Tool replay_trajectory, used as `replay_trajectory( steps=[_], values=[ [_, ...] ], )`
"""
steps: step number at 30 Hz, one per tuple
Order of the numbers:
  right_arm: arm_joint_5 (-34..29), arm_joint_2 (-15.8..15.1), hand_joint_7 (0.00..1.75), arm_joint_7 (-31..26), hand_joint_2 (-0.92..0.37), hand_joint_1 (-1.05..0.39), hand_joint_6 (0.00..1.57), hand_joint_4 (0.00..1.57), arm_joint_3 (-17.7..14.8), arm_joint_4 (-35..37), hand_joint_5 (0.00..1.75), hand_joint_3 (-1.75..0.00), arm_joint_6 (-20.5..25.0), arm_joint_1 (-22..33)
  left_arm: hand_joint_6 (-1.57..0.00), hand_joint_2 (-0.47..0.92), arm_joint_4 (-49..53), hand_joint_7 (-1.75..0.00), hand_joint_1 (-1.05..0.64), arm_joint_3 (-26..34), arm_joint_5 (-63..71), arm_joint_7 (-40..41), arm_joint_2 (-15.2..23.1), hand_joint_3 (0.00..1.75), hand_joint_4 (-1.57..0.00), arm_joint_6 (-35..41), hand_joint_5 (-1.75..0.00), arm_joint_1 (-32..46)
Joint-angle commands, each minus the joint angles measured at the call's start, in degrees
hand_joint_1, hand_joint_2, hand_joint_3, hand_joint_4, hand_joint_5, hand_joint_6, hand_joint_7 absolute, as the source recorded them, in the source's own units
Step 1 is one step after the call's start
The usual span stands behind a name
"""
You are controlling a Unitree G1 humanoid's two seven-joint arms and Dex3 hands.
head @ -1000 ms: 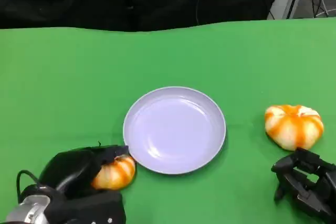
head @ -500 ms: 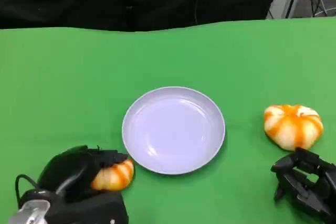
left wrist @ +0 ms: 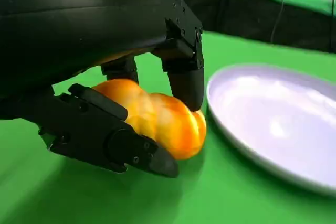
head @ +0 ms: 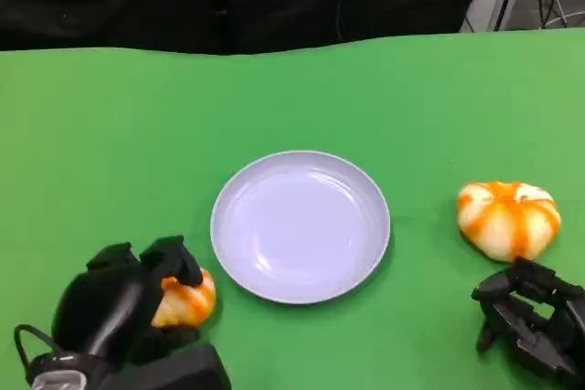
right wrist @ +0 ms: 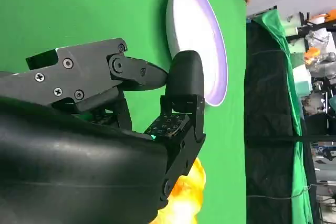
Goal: Grasp the bread from the table and place it into the plate.
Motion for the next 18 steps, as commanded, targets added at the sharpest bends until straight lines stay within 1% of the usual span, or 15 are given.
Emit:
replay_trajectory(
  steps=[1,6,8,11,16,18],
  values=[
    [0.3,-0.1,1.16,-0.3,-0.92,-0.24,0.71,0.59,-0.2,-0.2,1.75,-0.48,-0.2,0.2,-0.42,0.83,-4.4,-1.69,-0.12,2.0,1.3,1.3,1.0,0.00,-0.57,1.4,-1.75,1.3],
    [0.2,0.1,1.17,-0.5,-0.92,-0.24,0.71,0.60,-0.2,0.0,1.75,-0.49,-0.3,0.2,-0.46,0.84,-9.1,-1.64,-0.11,3.3,2.2,0.9,1.2,0.00,-0.57,2.1,-1.75,2.4],
    [0.1,0.1,1.17,-0.6,-0.92,-0.24,0.71,0.60,-0.1,0.0,1.75,-0.49,-0.4,0.2,-0.52,0.82,-12.0,-1.56,-0.10,3.9,2.8,0.7,1.3,0.01,-0.57,2.2,-1.75,2.6],
    [-0.2,0.1,1.17,-0.9,-0.92,-0.24,0.71,0.60,-0.1,0.0,1.75,-0.49,-0.5,0.2,-0.54,0.82,-16.0,-1.52,-0.09,4.4,3.2,0.4,1.1,0.01,-0.57,1.7,-1.75,2.8],
    [-0.2,0.1,1.17,-0.9,-0.92,-0.24,0.71,0.60,0.0,-0.2,1.74,-0.49,-0.3,0.3,-0.58,0.80,-20.2,-1.46,-0.09,3.6,3.1,-0.5,0.5,0.00,-0.58,0.3,-1.74,1.7],
    [-0.2,0.2,1.17,-0.9,-0.92,-0.24,0.71,0.60,0.0,-0.4,1.74,-0.49,-0.2,0.4,-0.58,0.80,-20.6,-1.47,-0.07,2.8,3.2,-0.9,-0.2,0.00,-0.58,0.1,-1.75,1.0]
  ],
)
